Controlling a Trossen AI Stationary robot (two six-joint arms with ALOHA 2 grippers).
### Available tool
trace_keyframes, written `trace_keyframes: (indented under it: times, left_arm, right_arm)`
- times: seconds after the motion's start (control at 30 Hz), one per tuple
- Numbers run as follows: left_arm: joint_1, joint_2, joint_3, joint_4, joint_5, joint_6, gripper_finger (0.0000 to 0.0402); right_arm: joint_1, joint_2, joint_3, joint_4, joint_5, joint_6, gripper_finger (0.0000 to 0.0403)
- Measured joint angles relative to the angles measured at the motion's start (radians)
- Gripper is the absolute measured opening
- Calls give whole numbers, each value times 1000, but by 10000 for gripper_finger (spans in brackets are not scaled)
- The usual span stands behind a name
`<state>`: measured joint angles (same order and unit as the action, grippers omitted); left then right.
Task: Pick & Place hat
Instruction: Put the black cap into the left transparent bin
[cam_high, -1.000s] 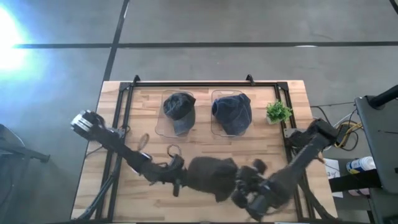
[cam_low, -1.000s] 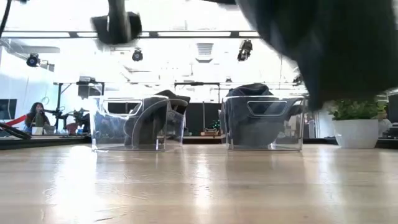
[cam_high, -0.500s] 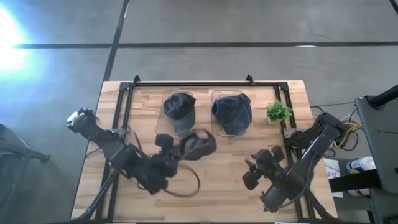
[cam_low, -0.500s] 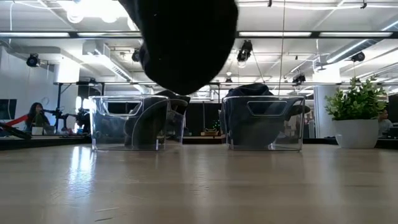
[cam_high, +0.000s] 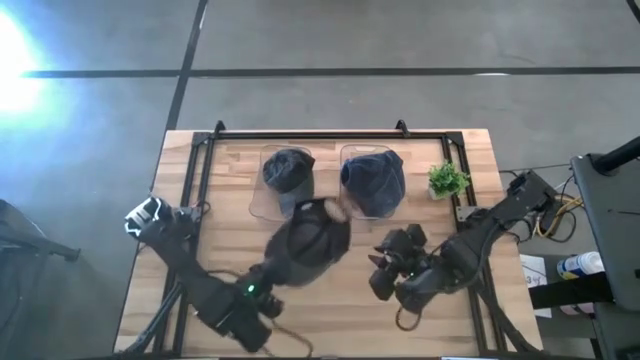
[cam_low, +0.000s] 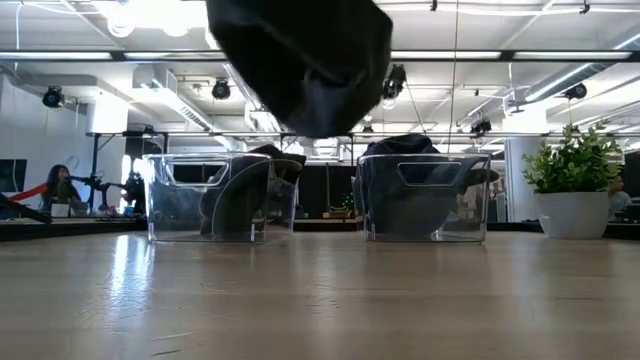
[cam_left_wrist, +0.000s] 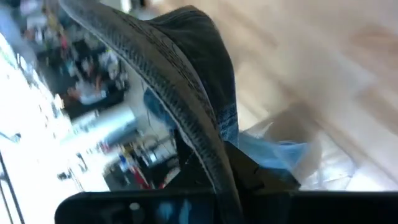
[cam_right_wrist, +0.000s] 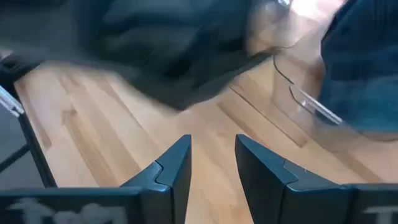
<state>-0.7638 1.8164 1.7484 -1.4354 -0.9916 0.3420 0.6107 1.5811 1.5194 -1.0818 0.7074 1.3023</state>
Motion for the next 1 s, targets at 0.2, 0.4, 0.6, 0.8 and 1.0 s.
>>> trace_keyframes:
  times: [0.2,0.4,0.6,0.8,1.0]
  left_arm:
    - [-42,4,-82,115,3,176,5]
    - [-58,5,-96,139,-44,200,5]
    - [-58,5,-91,239,-76,266,5]
    - [-55,7,-70,319,-87,312,5]
    - [-59,7,-67,299,-56,208,5]
  right_arm:
    - [-153,14,-36,397,-237,-273,112]
    - [-246,99,-56,501,-458,-312,99]
    - [-272,224,-20,572,-486,-317,85]
    - [-322,343,-16,582,-555,-301,73]
    - [-306,290,2,561,-494,-357,73]
